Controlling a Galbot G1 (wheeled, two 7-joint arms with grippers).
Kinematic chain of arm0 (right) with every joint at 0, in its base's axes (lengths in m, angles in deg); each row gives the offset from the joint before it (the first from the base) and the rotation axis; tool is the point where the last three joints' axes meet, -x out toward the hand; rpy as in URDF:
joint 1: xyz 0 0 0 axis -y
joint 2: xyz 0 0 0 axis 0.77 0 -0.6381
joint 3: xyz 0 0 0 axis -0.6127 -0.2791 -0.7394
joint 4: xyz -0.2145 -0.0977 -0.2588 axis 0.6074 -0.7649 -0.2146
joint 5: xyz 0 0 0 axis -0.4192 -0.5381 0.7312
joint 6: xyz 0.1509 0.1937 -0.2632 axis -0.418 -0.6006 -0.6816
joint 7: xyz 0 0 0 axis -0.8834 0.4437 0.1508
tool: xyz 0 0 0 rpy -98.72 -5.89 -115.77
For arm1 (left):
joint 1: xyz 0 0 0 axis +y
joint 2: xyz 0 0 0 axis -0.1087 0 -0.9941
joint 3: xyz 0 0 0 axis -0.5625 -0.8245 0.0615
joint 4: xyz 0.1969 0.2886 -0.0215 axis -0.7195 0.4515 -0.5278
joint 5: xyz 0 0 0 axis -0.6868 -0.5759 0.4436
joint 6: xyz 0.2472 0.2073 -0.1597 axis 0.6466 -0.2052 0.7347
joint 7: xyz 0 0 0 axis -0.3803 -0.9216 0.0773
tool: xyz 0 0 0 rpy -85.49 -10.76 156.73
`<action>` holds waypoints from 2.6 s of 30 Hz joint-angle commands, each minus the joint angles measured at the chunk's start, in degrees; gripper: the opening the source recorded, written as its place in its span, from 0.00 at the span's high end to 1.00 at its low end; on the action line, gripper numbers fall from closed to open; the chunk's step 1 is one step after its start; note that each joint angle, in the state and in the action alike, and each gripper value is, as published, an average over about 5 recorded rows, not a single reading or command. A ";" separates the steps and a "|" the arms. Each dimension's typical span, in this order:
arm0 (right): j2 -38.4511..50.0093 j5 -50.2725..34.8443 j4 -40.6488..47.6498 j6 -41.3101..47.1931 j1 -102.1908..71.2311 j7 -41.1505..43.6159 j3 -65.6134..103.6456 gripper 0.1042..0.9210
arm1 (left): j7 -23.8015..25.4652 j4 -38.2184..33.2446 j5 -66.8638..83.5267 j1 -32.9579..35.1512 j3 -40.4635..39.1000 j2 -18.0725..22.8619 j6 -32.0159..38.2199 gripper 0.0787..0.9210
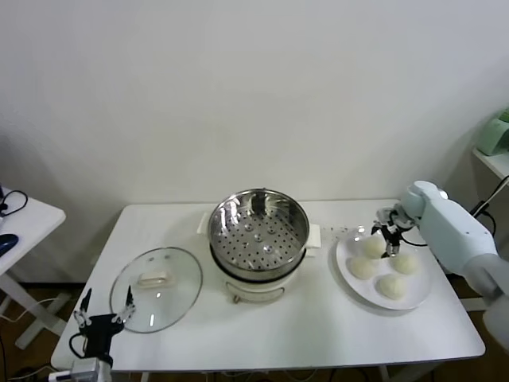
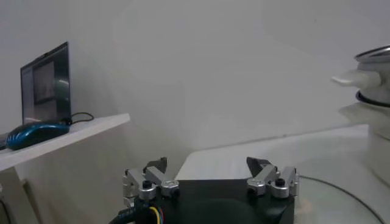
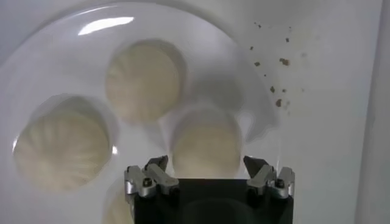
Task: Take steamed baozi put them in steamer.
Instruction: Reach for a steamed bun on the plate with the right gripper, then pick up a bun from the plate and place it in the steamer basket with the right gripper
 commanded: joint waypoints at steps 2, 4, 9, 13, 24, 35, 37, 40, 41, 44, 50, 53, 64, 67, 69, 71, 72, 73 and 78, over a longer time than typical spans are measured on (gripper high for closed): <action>-1.68 2.53 2.11 -0.37 -0.63 0.32 2.44 0.12 | -0.11 0.09 -0.10 -0.02 0.04 0.10 0.02 0.12; -1.77 2.82 2.29 -0.39 -0.61 0.45 2.79 0.12 | -0.13 0.10 -0.12 -0.01 0.00 0.13 0.02 0.12; -1.78 3.08 2.48 -0.44 -0.65 0.71 3.34 0.21 | -0.23 0.14 -0.13 0.15 -0.05 0.19 0.08 0.12; -1.73 3.18 2.40 -0.46 -0.63 0.78 3.53 0.29 | -0.30 0.17 -0.14 0.24 -0.02 0.18 0.11 0.12; -0.18 2.94 -2.62 -3.44 4.09 1.10 0.25 0.31 | -0.32 0.18 -0.18 0.44 0.04 0.17 0.20 0.12; 4.17 -1.23 -23.83 -8.49 20.05 2.43 -18.08 0.31 | -0.05 -0.52 -0.48 0.94 -0.14 -0.09 0.31 0.12; 4.00 -0.86 -27.72 -9.53 22.43 2.91 -19.83 0.31 | -0.01 -0.77 -0.69 1.02 -0.14 -0.22 0.30 0.12; 3.31 0.70 -34.22 -10.93 24.92 3.40 -21.54 0.31 | 0.01 -0.96 -0.92 1.05 -0.23 -0.27 0.32 0.12; 2.94 1.36 -36.42 -11.42 25.48 3.51 -21.95 0.31 | 0.01 -0.99 -1.01 1.05 -0.28 -0.25 0.32 0.12; 1.37 2.95 -42.35 -12.66 26.82 3.58 -23.10 0.31 | -0.01 -0.98 -1.47 1.05 -0.54 -0.25 0.23 0.12; -3.67 6.67 -49.26 -14.64 27.54 3.42 -24.79 0.31 | -0.05 -1.01 -2.35 1.02 -0.96 -0.35 0.05 0.12; -6.35 8.65 -49.79 -15.51 26.94 3.30 -25.27 0.31 | -0.08 -1.17 -2.45 1.05 -1.00 -0.18 -0.01 0.12; -16.30 15.35 -42.93 -18.18 21.03 2.40 -25.54 0.31 | -0.36 -1.53 -2.46 1.88 -0.88 -0.08 0.11 0.12; -17.74 18.61 -40.12 -19.14 19.15 1.79 -25.19 0.31 | -0.33 -1.67 -2.27 2.14 -0.69 -0.10 0.16 0.12; -18.56 21.05 -37.77 -20.06 18.02 1.38 -24.63 0.31 | -0.25 -1.87 -2.18 2.31 -0.64 -0.07 0.12 0.12; -19.31 22.95 -35.48 -20.86 16.95 1.15 -24.07 0.31 | -0.17 -2.04 -2.16 2.41 -0.69 -0.05 0.06 0.12; -19.62 23.75 -34.47 -21.21 16.39 1.01 -23.79 0.31 | -0.15 -2.09 -2.17 2.42 -0.72 -0.03 0.04 0.12; -19.89 24.42 -33.66 -21.48 15.82 0.88 -23.53 0.31 | -0.13 -2.13 -2.19 2.41 -0.75 -0.01 0.01 0.12; -20.14 25.15 -33.20 -21.82 14.40 0.71 -23.31 0.31 | -0.13 -2.06 -2.22 2.32 -0.79 0.03 -0.06 0.12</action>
